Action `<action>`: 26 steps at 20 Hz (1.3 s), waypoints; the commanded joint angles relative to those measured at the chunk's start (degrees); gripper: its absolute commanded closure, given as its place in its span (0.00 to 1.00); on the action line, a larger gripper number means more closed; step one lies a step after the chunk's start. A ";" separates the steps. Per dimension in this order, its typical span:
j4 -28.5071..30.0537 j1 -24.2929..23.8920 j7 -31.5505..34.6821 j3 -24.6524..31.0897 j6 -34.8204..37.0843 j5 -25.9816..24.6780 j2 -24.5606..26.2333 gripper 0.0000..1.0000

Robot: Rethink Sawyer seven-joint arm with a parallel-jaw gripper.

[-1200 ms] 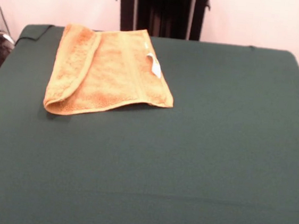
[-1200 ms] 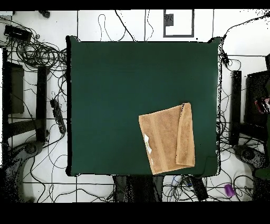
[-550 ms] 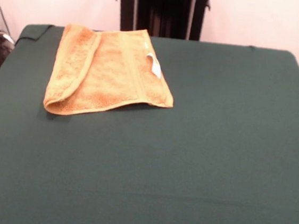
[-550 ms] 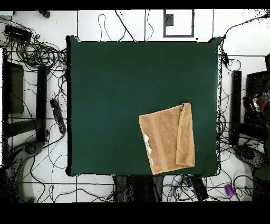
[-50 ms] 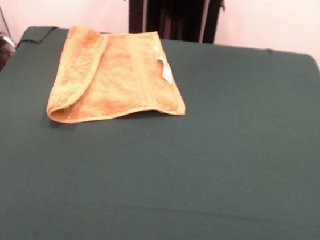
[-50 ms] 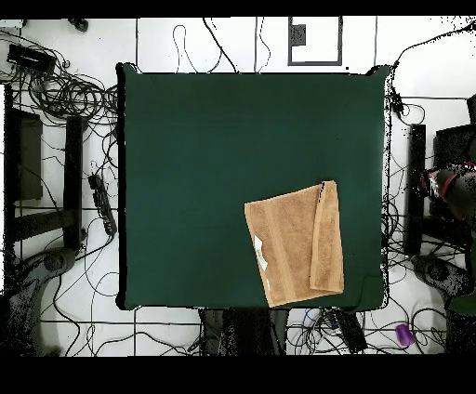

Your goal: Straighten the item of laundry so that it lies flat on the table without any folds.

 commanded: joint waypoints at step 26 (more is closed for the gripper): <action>-0.99 2.10 10.30 0.57 5.57 6.26 3.47 0.00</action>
